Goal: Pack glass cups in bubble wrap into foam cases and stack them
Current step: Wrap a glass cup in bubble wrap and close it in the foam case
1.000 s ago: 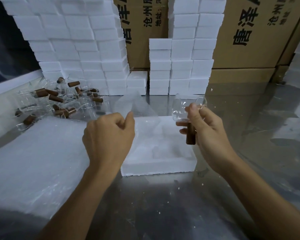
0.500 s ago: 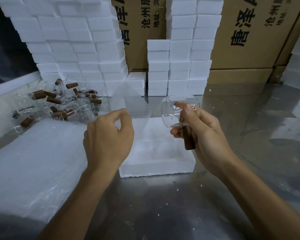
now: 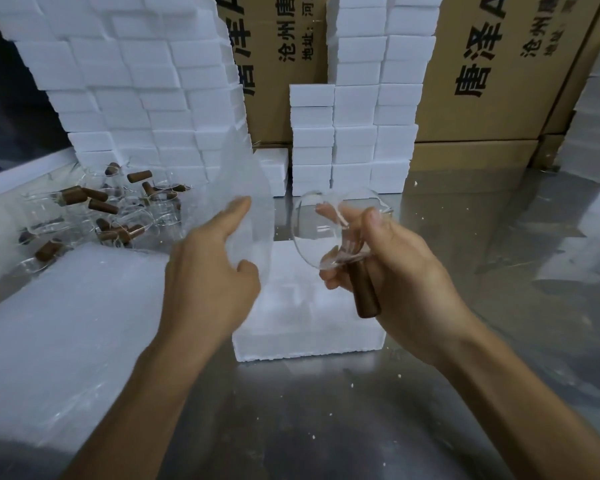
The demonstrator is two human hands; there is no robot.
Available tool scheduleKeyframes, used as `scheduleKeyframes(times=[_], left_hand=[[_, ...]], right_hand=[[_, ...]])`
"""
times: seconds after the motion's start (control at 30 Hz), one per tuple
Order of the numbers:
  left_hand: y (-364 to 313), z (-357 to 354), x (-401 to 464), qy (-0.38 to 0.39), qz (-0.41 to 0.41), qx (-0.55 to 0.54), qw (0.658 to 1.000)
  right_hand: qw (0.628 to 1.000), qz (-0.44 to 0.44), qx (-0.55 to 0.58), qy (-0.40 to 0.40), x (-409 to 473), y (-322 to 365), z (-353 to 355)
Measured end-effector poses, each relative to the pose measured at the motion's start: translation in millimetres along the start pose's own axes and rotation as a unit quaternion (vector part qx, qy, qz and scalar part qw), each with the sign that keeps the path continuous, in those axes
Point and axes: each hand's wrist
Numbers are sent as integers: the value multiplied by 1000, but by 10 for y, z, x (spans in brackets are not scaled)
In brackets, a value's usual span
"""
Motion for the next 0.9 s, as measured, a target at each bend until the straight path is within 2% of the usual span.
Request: scheduleKeyframes(times=[0.13, 0.23, 0.33, 0.43, 0.5, 0.63, 0.9], left_hand=[[-99, -149, -150, -10, -117, 65, 991], [-115, -260, -227, 15, -145, 88, 985], [-92, -331, -274, 36, -152, 96, 983], [-52, -359, -260, 36, -122, 32, 991], [-48, -358, -257, 41, -141, 4, 989], [-56, -358, -263, 64, -151, -33, 986], [-80, -332, -267, 84, -226, -9, 970]], right_hand=[[980, -64, 160, 104, -58, 109, -60], [962, -112, 214, 126, -91, 105, -117], [963, -143, 221, 61, -90, 60, -146], [956, -165, 239, -33, -46, 11, -79], [958, -166, 227, -60, -18, -40, -38], [979, -129, 147, -57, 10, -130, -28], [992, -98, 61, -60, 78, -232, 28]])
Point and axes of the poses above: each hand's wrist, its own x-axis towards the middle knuckle, its own z-axis out of the back of the hand, y = z × x, and after that the axes turned 10 degrees about -y, right-handed
